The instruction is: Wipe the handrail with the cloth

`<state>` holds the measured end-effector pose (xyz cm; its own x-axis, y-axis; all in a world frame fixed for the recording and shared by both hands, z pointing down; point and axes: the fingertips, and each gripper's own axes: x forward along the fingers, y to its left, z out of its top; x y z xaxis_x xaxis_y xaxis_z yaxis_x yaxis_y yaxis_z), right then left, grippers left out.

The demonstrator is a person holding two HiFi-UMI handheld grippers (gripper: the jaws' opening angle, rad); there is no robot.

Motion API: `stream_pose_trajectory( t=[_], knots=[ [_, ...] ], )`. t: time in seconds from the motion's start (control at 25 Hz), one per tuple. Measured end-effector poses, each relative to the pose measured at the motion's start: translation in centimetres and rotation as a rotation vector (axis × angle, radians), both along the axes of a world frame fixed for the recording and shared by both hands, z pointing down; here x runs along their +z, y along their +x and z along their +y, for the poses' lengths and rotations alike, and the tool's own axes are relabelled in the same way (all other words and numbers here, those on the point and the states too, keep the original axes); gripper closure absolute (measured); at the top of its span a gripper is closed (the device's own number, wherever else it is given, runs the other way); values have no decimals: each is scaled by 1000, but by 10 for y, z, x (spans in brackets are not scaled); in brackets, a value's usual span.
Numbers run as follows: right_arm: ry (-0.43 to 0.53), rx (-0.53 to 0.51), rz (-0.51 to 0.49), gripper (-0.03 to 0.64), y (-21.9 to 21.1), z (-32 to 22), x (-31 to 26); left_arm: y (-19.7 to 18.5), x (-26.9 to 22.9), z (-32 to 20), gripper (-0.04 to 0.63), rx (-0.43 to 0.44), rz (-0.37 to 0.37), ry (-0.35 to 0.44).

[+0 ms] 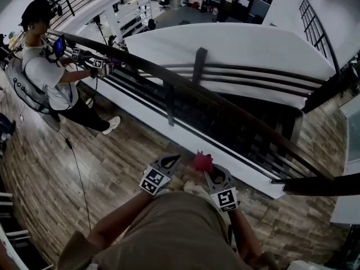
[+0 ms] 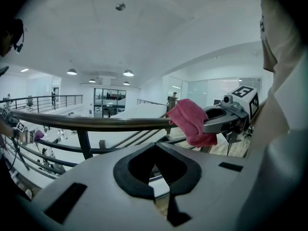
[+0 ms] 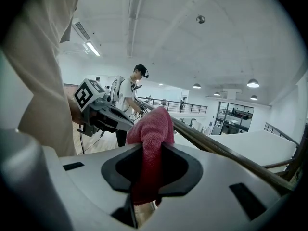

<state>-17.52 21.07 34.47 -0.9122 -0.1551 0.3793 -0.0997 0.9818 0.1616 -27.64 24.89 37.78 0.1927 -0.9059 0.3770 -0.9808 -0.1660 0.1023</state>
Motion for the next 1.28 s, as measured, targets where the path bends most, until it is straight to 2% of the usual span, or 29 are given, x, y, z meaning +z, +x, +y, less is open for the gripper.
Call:
stream_pose_trajectory(
  t=[0.52, 0.84, 1.12, 1.28],
  knots=[
    [4, -22, -31, 531, -5, -67, -15, 20, 13, -53, 580, -6, 22, -47],
    [-16, -24, -40, 531, 20, -93, 7, 41, 34, -79, 580, -18, 14, -60],
    [-31, -15, -45, 532, 5, -116, 8, 28, 37, -102, 580, -8, 16, -76],
    [-51, 1, -52, 532, -14, -140, 7, 7, 38, -128, 580, 6, 16, -74]
  ],
)
